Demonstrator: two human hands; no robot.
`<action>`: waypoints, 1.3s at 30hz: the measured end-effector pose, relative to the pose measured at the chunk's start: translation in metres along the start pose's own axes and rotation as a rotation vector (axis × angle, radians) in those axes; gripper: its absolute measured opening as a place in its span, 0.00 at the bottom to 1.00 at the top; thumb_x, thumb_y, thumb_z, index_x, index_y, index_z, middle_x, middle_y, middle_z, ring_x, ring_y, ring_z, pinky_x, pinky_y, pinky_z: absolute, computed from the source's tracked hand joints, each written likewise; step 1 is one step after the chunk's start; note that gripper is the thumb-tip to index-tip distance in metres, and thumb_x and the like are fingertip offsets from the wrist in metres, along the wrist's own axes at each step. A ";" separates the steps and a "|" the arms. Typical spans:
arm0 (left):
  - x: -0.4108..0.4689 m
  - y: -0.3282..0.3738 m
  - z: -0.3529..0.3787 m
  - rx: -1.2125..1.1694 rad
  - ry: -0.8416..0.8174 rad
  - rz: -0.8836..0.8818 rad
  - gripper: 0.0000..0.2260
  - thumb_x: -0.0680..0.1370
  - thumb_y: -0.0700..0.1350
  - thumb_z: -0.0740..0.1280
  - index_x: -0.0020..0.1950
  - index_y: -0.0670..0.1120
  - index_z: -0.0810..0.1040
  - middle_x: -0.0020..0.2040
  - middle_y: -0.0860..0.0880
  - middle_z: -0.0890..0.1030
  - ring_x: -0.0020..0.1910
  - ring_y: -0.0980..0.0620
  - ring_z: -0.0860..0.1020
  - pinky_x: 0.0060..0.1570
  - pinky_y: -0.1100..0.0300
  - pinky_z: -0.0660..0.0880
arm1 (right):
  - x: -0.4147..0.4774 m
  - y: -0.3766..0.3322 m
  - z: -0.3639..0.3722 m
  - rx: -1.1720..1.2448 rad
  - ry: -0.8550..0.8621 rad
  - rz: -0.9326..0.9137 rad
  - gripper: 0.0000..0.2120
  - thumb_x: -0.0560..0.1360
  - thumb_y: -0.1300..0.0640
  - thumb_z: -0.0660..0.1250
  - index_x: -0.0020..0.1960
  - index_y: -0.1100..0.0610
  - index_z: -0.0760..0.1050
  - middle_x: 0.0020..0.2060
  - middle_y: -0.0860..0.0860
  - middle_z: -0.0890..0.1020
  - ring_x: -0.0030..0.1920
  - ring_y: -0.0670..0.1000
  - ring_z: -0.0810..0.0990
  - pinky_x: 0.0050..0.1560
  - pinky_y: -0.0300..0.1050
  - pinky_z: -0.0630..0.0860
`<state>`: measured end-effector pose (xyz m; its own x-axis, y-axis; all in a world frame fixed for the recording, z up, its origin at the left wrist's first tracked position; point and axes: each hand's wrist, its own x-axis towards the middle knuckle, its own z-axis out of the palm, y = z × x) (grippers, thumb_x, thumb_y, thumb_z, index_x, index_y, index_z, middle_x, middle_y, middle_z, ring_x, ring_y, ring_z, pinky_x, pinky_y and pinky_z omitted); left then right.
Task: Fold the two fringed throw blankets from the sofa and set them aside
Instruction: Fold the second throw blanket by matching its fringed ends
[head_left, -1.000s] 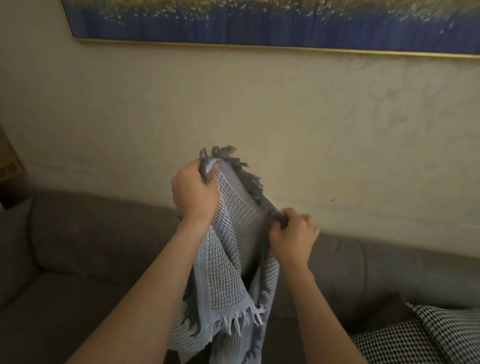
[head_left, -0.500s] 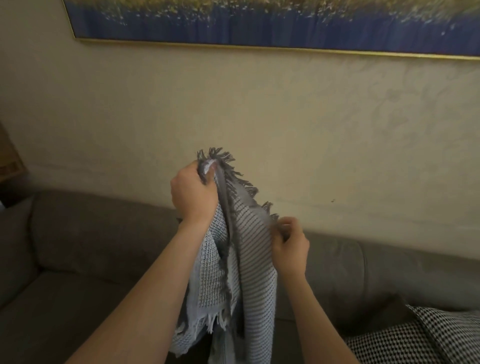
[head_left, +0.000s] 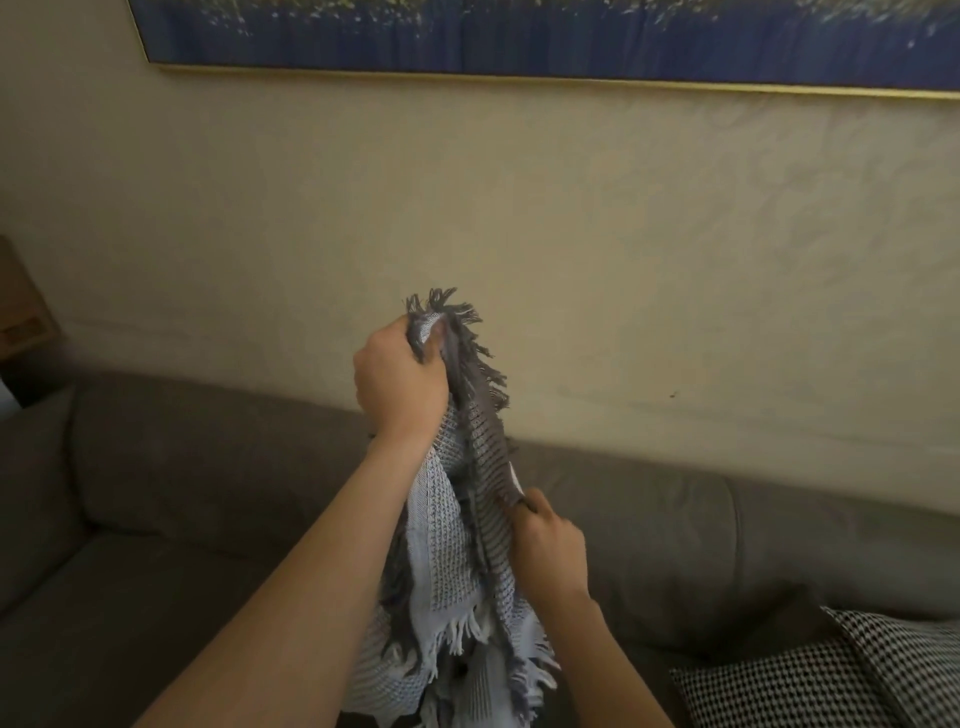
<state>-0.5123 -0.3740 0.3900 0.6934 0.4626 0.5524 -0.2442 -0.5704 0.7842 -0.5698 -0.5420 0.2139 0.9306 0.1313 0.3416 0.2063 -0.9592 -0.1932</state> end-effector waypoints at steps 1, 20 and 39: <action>0.000 -0.002 0.000 0.009 -0.006 -0.007 0.11 0.82 0.52 0.72 0.40 0.53 0.78 0.31 0.55 0.76 0.34 0.47 0.75 0.36 0.58 0.66 | 0.004 0.003 -0.005 -0.008 -0.036 0.043 0.09 0.70 0.69 0.73 0.47 0.58 0.82 0.51 0.53 0.82 0.27 0.58 0.80 0.25 0.48 0.71; -0.015 -0.003 0.019 0.010 -0.135 -0.002 0.14 0.81 0.49 0.73 0.37 0.52 0.78 0.29 0.55 0.75 0.31 0.47 0.76 0.34 0.57 0.65 | 0.011 0.006 -0.003 0.069 -0.056 0.079 0.18 0.75 0.41 0.60 0.48 0.53 0.80 0.49 0.50 0.83 0.50 0.59 0.79 0.51 0.53 0.73; -0.005 -0.018 0.014 0.043 -0.109 -0.039 0.18 0.82 0.50 0.73 0.33 0.53 0.73 0.28 0.55 0.74 0.27 0.51 0.71 0.31 0.57 0.63 | 0.003 0.012 0.040 0.389 0.220 0.124 0.11 0.73 0.55 0.64 0.43 0.56 0.85 0.49 0.46 0.86 0.35 0.53 0.81 0.35 0.50 0.78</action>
<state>-0.5020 -0.3756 0.3687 0.7721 0.4096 0.4858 -0.1879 -0.5832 0.7903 -0.5525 -0.5434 0.1761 0.8776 -0.0752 0.4734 0.2346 -0.7938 -0.5611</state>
